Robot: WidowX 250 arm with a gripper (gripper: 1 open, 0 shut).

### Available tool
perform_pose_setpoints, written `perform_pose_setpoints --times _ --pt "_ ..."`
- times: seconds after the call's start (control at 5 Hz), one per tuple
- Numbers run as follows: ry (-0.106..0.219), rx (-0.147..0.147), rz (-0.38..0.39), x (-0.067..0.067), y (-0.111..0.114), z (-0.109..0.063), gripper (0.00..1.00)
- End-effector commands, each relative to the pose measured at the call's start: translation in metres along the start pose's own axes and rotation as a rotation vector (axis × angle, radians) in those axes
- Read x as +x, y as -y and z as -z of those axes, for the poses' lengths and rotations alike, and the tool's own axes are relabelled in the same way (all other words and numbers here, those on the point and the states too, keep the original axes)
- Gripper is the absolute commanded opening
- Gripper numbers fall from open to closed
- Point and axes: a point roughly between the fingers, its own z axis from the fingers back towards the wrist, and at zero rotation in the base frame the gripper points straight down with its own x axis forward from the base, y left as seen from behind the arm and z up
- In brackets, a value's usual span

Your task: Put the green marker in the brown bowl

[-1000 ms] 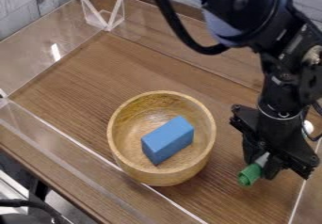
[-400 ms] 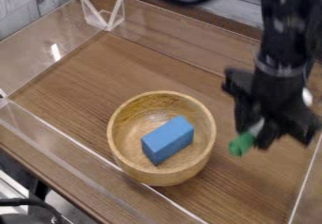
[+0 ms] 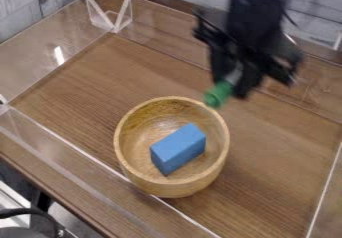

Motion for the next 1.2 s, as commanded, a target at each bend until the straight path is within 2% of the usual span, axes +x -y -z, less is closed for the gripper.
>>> perform_pose_setpoints --times 0.0,0.4,1.0 --pt "0.031 0.013 -0.04 -0.002 -0.009 -0.009 0.0" --pt "0.039 0.034 -0.091 -0.011 -0.005 -0.012 0.0" --pt "0.036 0.066 -0.143 -0.018 -0.01 -0.007 0.0"
